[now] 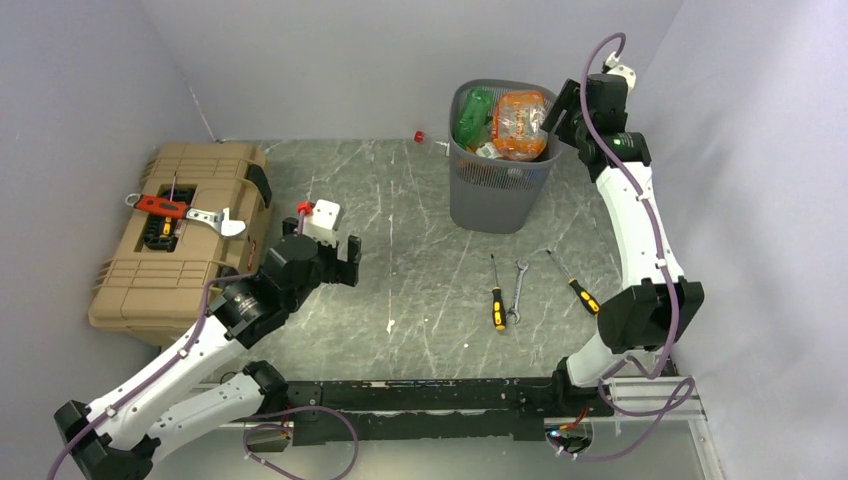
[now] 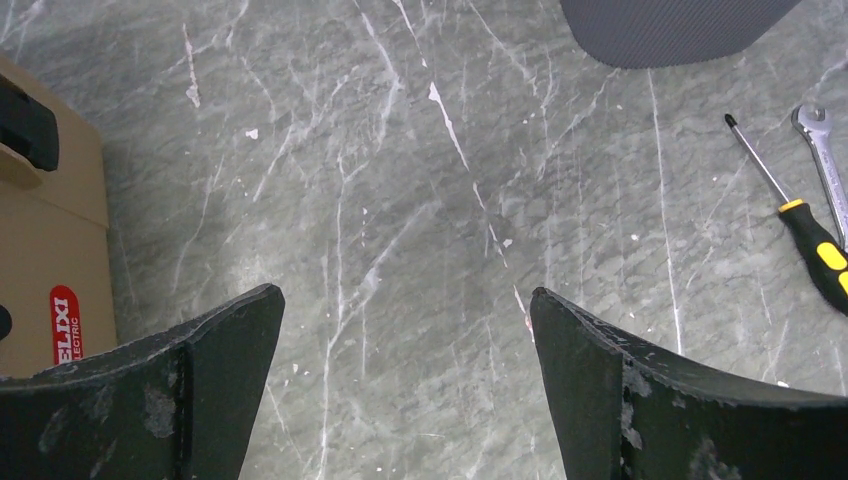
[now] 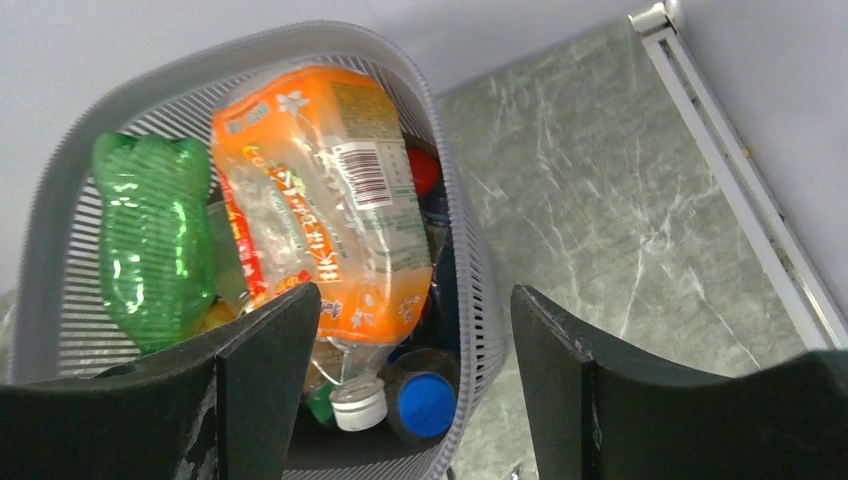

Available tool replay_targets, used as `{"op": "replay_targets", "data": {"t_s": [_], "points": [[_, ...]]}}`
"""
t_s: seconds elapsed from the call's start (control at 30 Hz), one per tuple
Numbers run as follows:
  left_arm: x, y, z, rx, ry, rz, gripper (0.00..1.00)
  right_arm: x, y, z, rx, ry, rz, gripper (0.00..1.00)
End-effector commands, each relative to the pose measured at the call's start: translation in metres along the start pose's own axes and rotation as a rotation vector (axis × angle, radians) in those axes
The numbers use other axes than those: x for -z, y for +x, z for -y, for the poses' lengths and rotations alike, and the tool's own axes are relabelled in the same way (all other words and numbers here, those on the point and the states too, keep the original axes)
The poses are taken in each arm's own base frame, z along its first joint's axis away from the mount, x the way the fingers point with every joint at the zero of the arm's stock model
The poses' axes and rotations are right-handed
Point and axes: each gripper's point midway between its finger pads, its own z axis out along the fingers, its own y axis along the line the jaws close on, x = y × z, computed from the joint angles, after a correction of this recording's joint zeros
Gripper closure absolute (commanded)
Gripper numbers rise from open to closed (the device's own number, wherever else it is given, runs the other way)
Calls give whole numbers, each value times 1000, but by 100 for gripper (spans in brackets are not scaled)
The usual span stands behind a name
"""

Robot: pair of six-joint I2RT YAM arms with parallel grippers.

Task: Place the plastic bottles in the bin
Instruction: Place the plastic bottle in the trash bin, then move the trash bin to the center of the board.

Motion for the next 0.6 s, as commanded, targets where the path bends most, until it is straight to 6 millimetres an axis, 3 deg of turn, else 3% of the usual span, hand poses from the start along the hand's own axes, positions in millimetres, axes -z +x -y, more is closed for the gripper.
{"op": "replay_targets", "data": {"t_s": [0.0,0.1,0.27,0.47,0.57], "points": [[3,-23,-3,26,-22,71,1,1,-16,3,-20,2,32,28],[6,-22,-6,25,-28,72,1,-11,-7,9,-19,28,4,33],[11,-23,-7,35,-24,89,1,-24,11,5,-20,8,-54,58],[15,-25,-10,38,-27,96,0,-29,24,1,-5,-13,-120,61],[17,-25,-11,42,-30,99,1,-28,27,-3,-8,-33,-134,71]]}}
